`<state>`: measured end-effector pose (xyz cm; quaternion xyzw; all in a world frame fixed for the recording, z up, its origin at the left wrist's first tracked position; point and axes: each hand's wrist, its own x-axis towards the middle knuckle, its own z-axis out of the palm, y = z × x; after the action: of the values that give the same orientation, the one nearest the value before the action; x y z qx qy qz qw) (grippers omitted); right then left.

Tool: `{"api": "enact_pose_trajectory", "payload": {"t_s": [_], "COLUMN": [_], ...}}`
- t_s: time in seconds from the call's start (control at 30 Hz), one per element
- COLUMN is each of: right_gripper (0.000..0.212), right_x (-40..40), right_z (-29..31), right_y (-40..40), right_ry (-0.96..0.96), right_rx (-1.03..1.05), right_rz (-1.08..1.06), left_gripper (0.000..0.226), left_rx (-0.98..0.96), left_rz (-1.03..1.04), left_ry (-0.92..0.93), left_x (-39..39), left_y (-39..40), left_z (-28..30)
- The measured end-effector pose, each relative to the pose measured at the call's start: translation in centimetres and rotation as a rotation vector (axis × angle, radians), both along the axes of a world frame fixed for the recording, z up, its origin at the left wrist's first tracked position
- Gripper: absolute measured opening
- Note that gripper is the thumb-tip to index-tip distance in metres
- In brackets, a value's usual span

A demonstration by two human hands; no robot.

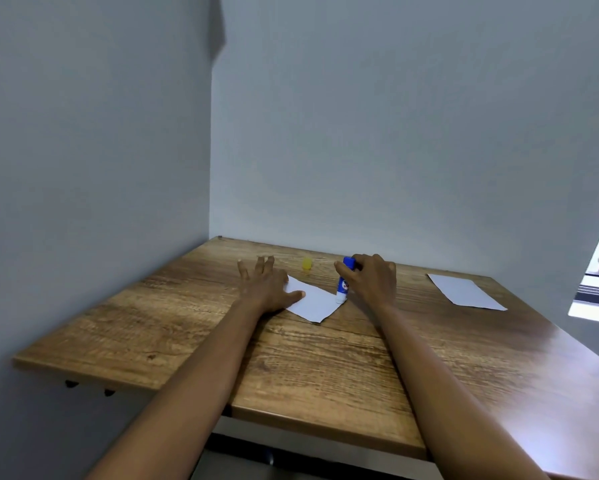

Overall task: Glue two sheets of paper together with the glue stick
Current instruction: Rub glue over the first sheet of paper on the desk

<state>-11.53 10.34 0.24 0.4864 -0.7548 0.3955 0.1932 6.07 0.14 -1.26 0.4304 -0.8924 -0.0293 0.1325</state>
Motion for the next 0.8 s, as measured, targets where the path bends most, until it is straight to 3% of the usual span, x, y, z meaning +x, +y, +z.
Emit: {"api": "enact_pose_trajectory", "payload": {"t_s": [0.13,0.23,0.33,0.5,0.8], "right_gripper": [0.039,0.041,0.041,0.044,0.046], "right_x": [-0.2,0.0,-0.1,-0.2,-0.4], "right_z": [0.0,0.1,0.3,0.3,0.0], "right_y": [0.0,0.3,0.5,0.3,0.0], "right_ry": [0.017,0.034,0.035,0.04,0.079], "right_rx": [-0.019,-0.046,-0.055,-0.042,0.017], "right_rz": [0.003,-0.012,-0.072,-0.101,-0.1], "left_gripper": [0.034,0.029,0.03,0.037,0.041], "left_rx": [-0.105,0.035,0.167,-0.002,-0.032], "left_rz": [-0.335,-0.482,-0.481,-0.484,-0.493], "left_ry": [0.151,0.115,0.092,-0.039,-0.064], "left_x": [-0.7,-1.0,-0.9,-1.6,-1.6], "left_y": [1.1,2.3,2.8,3.3,3.0], "left_z": [0.5,0.7,0.7,1.2,1.1]}}
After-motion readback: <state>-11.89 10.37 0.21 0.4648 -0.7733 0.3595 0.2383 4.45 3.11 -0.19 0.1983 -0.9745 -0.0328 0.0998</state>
